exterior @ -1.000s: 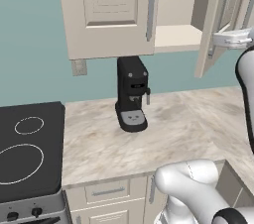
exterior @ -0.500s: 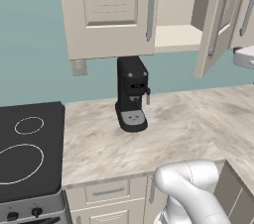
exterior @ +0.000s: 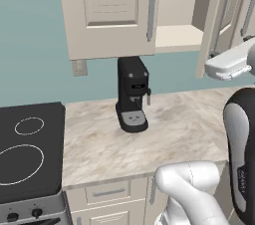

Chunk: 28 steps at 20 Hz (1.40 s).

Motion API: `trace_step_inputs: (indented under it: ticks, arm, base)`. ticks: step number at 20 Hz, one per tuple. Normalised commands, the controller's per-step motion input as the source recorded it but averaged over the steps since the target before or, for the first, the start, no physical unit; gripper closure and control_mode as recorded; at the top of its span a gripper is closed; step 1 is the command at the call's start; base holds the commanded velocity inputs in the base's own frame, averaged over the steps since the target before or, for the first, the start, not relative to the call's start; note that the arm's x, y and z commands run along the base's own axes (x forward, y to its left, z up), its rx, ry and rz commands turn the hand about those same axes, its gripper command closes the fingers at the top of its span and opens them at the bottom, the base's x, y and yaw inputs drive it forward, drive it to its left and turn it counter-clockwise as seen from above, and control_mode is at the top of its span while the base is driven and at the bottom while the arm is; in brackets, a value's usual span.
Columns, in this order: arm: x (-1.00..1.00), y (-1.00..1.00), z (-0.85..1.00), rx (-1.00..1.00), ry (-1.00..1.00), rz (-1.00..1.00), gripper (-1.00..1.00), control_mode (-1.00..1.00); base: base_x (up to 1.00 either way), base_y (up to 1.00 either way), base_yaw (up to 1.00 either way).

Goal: Open the cabinet, retrieve the rolling pin, and place it next to the meat on the cutting board to prepare for tenderizing.

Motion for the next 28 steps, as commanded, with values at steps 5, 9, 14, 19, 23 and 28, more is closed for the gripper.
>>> trace_step_inputs:
  ticks: [5, 9, 14, 19, 23, 28]
  arm:
    - [0.10, 0.69, 0.00, -0.39, 0.04, -0.21, -1.00, -1.00]
    - [0.53, 0.38, 0.00, -0.39, 0.08, -0.27, -1.00, -1.00]
    - [0.80, 0.02, -0.04, -0.34, 0.11, -0.28, -1.00, -1.00]
    - [0.76, 0.00, -0.09, -0.27, 0.09, -0.20, -1.00, -1.00]
    - [0.55, -0.08, -0.14, -0.23, 0.06, -0.16, -1.00, -1.00]
    - [0.49, -0.15, -0.09, -0.18, 0.08, -0.11, -1.00, -1.00]
  base:
    - [0.00, 0.00, 0.00]
    - [0.00, 0.00, 0.00]
    - [0.00, 0.00, 0.00]
    - [0.00, 0.00, 0.00]
    - [0.00, 0.00, 0.00]
    - [0.00, 0.00, 0.00]
